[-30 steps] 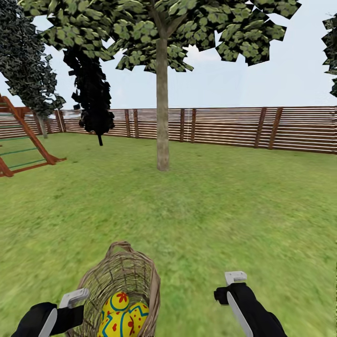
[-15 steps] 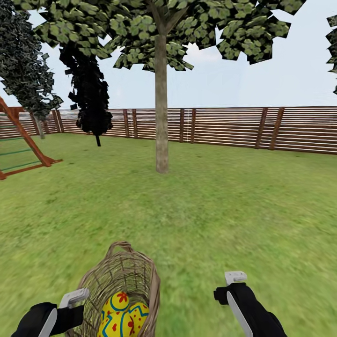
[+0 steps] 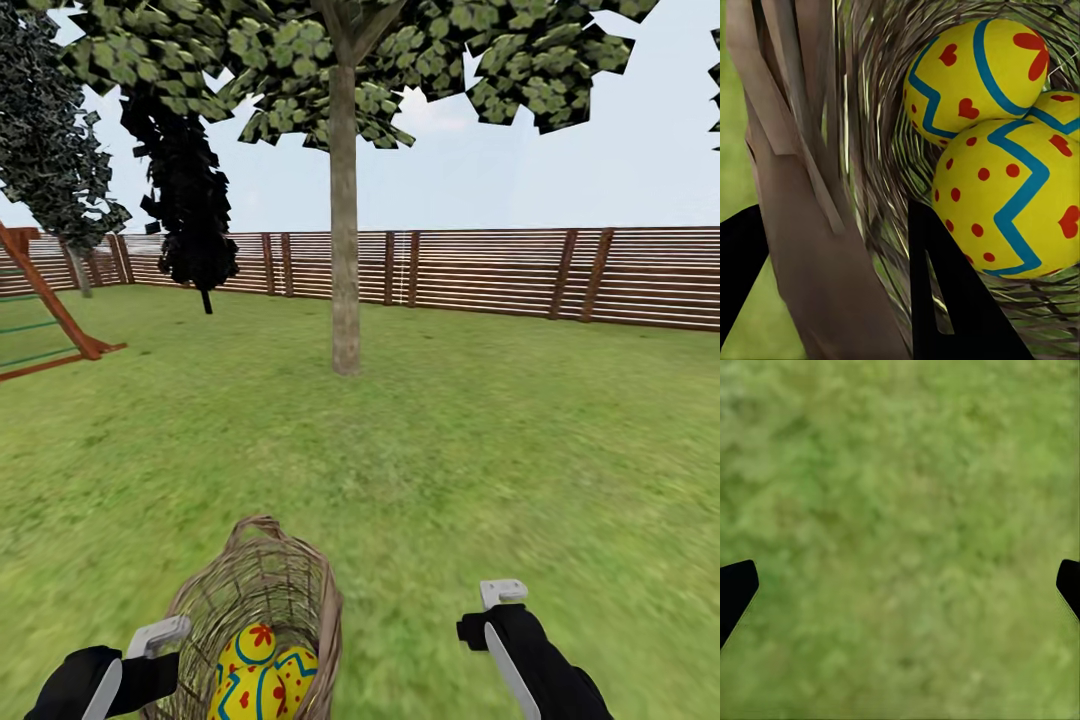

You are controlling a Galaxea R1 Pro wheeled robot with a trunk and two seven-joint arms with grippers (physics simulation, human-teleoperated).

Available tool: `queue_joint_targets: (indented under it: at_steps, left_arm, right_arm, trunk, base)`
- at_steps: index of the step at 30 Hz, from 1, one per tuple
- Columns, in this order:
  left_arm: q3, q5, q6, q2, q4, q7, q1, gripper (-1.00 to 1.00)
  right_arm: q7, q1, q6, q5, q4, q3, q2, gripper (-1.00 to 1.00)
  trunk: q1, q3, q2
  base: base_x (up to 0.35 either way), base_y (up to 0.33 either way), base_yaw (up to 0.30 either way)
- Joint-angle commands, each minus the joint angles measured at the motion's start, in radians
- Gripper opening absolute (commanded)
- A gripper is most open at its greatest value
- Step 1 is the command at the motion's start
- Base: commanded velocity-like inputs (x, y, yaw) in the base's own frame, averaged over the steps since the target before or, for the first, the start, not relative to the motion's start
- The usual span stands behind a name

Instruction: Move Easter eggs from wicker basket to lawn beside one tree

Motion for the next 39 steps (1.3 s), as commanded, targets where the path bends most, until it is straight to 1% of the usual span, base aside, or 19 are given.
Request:
queue_joint_targets:
  at_steps: [1,5,11,24,29,31,33,34,36,37,39]
  left_arm:
    - [0.002,0.007,0.005,0.000,-0.001,-0.007,-0.001,-1.00]
    - [0.002,0.007,0.005,0.000,-0.001,-0.007,-0.001,-1.00]
    - [0.002,0.007,0.005,0.000,-0.003,-0.007,-0.001,-1.00]
    - [0.002,0.008,0.006,0.000,-0.003,-0.007,-0.001,-1.00]
    - [0.009,0.010,0.010,0.005,-0.020,-0.008,-0.001,-1.00]
    - [0.008,0.011,0.012,-0.001,-0.023,-0.045,-0.001,-1.00]
    - [0.010,0.011,0.014,0.002,-0.025,-0.072,-0.001,-1.00]
    - [0.012,0.010,0.015,0.004,-0.026,-0.074,-0.001,-1.00]
    - [0.047,0.008,0.017,0.006,-0.024,-0.076,-0.001,-1.00]
    - [0.059,0.010,0.026,0.006,-0.025,-0.076,-0.001,-1.00]
    - [0.071,0.009,0.054,0.008,-0.028,-0.077,-0.001,-1.00]
  right_arm:
    - [-0.010,-0.001,0.003,-0.011,-0.001,0.004,-0.001,1.00]
    - [-0.010,-0.001,0.003,-0.011,0.000,0.004,-0.001,1.00]
    - [-0.010,-0.001,0.003,-0.009,0.000,0.005,-0.001,1.00]
    - [-0.010,-0.001,0.003,-0.011,-0.001,0.006,-0.001,1.00]
    - [-0.010,-0.001,0.005,-0.012,-0.003,0.007,-0.001,1.00]
    - [-0.010,-0.001,0.005,-0.012,-0.003,0.007,0.000,1.00]
    - [-0.009,-0.001,0.005,-0.013,-0.003,0.007,0.000,1.00]
    - [-0.009,-0.001,0.005,-0.013,-0.003,0.008,0.000,1.00]
    - [-0.010,-0.001,0.005,-0.013,-0.003,0.008,0.000,1.00]
    - [-0.010,-0.001,0.005,-0.014,-0.003,0.007,0.000,1.00]
    - [-0.009,-0.001,0.006,-0.014,-0.003,0.007,0.000,1.00]
  trunk:
    - [0.000,-0.001,-0.001]
    - [0.000,-0.001,-0.001]
    - [0.000,0.000,-0.001]
    - [0.000,0.000,-0.001]
    - [0.000,0.000,-0.001]
    - [0.000,0.000,-0.001]
    - [0.000,0.000,-0.001]
    - [0.000,0.000,-0.001]
    - [0.000,0.000,-0.001]
    - [0.000,0.000,-0.001]
    - [0.000,0.000,-0.001]
  base:
    - [0.343,0.000,0.000]
    - [0.343,0.000,0.000]
    - [0.343,0.000,-0.149]
    - [0.343,0.000,-0.001]
    - [0.343,0.000,0.000]
    - [0.343,0.000,0.000]
    - [0.343,0.000,0.000]
    - [0.343,0.000,0.000]
    - [0.343,0.000,0.000]
    - [0.343,0.000,0.000]
    - [0.343,0.000,0.000]
